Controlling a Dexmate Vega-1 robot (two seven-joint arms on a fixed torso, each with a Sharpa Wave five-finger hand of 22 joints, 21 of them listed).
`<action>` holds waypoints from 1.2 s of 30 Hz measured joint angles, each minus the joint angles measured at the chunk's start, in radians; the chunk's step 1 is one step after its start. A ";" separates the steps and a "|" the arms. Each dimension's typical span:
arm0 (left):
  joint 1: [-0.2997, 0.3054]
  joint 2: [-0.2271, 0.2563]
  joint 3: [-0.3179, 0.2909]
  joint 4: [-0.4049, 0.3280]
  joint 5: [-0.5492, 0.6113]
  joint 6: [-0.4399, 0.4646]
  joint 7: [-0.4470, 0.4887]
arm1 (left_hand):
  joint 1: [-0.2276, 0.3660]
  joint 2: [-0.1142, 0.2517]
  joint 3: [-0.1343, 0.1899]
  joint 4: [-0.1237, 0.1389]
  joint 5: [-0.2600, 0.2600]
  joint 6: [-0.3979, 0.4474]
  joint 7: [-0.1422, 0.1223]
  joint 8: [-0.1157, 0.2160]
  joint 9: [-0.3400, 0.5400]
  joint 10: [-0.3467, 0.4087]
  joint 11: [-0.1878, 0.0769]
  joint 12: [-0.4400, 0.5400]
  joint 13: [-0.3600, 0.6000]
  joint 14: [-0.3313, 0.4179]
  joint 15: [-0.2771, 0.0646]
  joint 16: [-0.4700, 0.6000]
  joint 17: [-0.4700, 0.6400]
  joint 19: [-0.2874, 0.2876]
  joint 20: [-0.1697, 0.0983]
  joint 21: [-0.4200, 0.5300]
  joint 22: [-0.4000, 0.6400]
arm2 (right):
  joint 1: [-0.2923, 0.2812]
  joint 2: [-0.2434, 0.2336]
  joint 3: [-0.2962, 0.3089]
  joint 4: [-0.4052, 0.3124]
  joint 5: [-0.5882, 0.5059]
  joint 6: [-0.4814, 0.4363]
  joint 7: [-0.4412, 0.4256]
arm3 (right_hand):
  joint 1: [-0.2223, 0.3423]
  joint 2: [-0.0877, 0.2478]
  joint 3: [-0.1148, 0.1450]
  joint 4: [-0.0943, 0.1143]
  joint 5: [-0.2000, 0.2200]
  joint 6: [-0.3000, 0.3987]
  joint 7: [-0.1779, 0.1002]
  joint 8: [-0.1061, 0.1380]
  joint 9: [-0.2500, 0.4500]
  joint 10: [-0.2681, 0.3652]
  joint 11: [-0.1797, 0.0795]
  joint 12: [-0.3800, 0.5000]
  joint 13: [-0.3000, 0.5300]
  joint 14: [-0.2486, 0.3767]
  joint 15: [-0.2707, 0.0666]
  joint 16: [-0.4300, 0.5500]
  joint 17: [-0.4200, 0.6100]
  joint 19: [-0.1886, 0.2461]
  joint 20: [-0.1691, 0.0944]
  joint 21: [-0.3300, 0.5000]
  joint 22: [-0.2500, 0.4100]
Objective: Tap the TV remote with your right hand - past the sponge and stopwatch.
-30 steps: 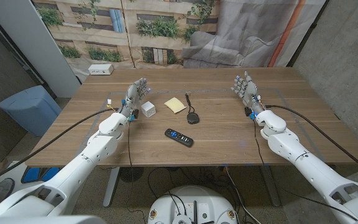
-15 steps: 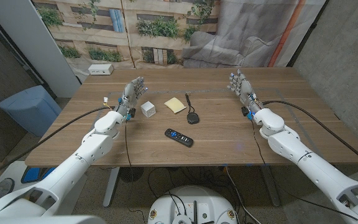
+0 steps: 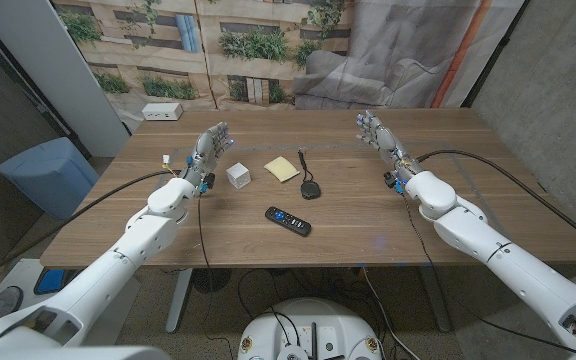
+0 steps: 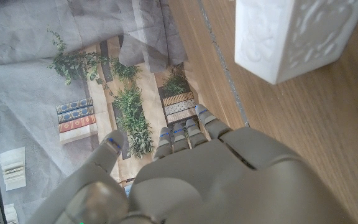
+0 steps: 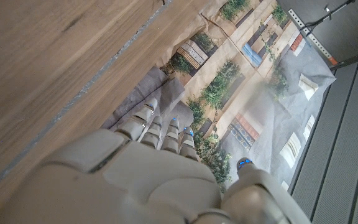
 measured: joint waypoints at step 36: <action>0.025 0.017 -0.001 -0.038 0.012 -0.003 0.002 | 0.000 0.000 -0.003 0.003 0.000 -0.001 -0.001 0.000 0.000 0.015 -0.007 0.000 0.000 0.004 0.004 0.000 -0.003 -0.011 -0.005 0.000 0.000 | 0.058 -0.105 -0.103 -0.223 -0.445 -0.093 0.040 | 0.013 0.013 -0.008 0.000 0.007 0.010 -0.042 -0.005 0.000 -0.043 -0.014 -0.005 -0.003 -0.018 -0.018 -0.005 -0.009 -0.056 -0.016 0.000 0.000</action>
